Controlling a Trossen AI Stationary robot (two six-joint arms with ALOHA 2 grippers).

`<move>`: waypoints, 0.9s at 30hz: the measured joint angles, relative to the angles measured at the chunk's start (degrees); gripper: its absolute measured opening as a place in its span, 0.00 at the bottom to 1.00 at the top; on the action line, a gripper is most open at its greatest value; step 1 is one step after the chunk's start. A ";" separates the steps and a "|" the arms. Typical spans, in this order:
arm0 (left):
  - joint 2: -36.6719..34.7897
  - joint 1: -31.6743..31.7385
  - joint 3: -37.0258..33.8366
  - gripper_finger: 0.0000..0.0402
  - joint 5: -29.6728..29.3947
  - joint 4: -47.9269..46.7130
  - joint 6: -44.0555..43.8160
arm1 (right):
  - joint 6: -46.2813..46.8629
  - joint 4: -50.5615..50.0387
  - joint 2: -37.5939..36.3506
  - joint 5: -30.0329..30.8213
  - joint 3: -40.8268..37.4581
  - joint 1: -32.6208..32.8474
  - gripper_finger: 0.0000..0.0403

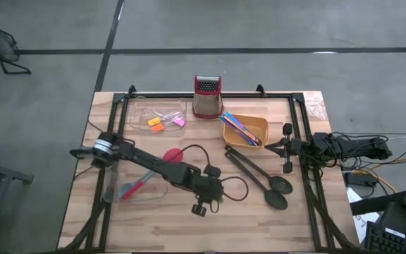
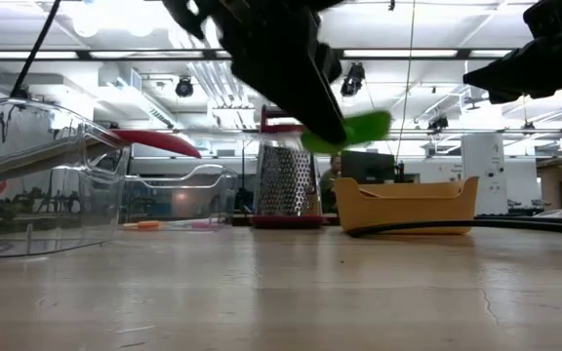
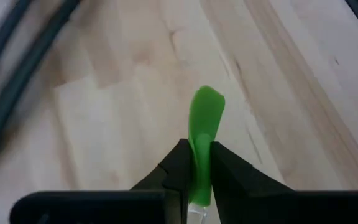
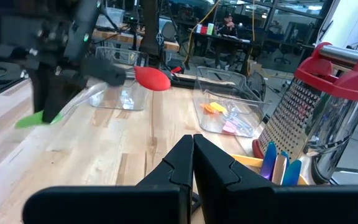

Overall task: Pick & Place Kitchen Items
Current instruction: Put the green spatula into the top transparent bin

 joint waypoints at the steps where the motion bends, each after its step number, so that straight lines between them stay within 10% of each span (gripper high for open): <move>1: -0.71 0.00 -0.02 0.13 -0.87 -0.40 0.14 | 0.02 0.02 0.07 0.00 -0.01 0.00 0.02; 27: -26.52 10.06 -9.55 0.13 -28.15 -11.84 7.92 | 0.00 -0.07 -0.02 0.00 0.01 -0.02 0.02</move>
